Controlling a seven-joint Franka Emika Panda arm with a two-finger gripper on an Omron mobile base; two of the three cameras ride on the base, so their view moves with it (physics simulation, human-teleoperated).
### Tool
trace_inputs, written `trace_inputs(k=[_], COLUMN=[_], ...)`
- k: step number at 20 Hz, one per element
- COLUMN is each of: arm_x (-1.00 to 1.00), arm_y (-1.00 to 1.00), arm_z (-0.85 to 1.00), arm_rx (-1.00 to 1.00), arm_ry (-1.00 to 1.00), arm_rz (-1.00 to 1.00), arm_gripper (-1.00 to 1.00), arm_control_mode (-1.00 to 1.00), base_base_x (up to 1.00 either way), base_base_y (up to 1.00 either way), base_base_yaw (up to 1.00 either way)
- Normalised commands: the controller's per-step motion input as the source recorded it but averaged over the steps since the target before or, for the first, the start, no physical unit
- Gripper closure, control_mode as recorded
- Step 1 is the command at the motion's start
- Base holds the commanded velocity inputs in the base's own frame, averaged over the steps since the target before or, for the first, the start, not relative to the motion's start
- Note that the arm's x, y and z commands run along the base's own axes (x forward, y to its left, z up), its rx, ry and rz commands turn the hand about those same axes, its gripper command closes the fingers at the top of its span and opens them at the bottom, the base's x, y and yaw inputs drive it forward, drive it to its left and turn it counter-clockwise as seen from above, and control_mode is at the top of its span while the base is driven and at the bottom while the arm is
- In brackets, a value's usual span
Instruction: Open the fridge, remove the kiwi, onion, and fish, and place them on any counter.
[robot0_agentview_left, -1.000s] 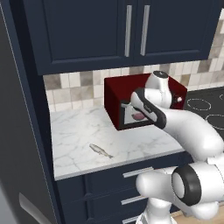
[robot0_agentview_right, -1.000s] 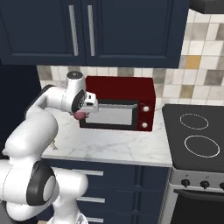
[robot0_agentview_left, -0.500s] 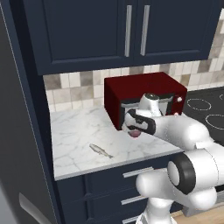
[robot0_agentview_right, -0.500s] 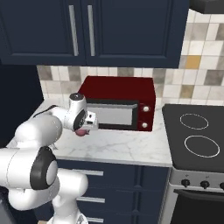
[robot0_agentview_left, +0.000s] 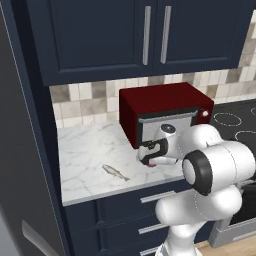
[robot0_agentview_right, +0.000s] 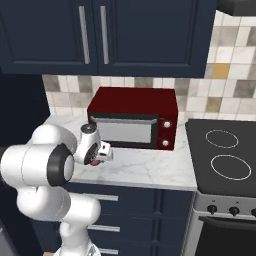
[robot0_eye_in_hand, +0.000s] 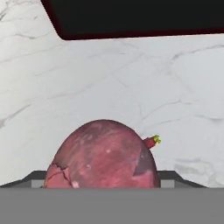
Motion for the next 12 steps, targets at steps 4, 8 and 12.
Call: trace_inputs(k=[4, 8, 12], arm_x=[-0.06, -0.24, -0.18], arm_y=[0.00, -0.08, 0.00], arm_z=[0.00, 0.34, 0.92], arm_rx=[0.00, 0.02, 0.08], arm_ry=[-0.04, 0.02, 0.06], arm_rz=[-0.07, -0.06, -0.02], arm_gripper=[-1.00, -1.00, -1.00], arm_control_mode=[-1.00, -1.00, -1.00], base_base_x=[0.00, 0.00, 0.00], base_base_y=[0.00, 0.00, 0.00], base_base_yaw=[0.00, 0.00, 0.00])
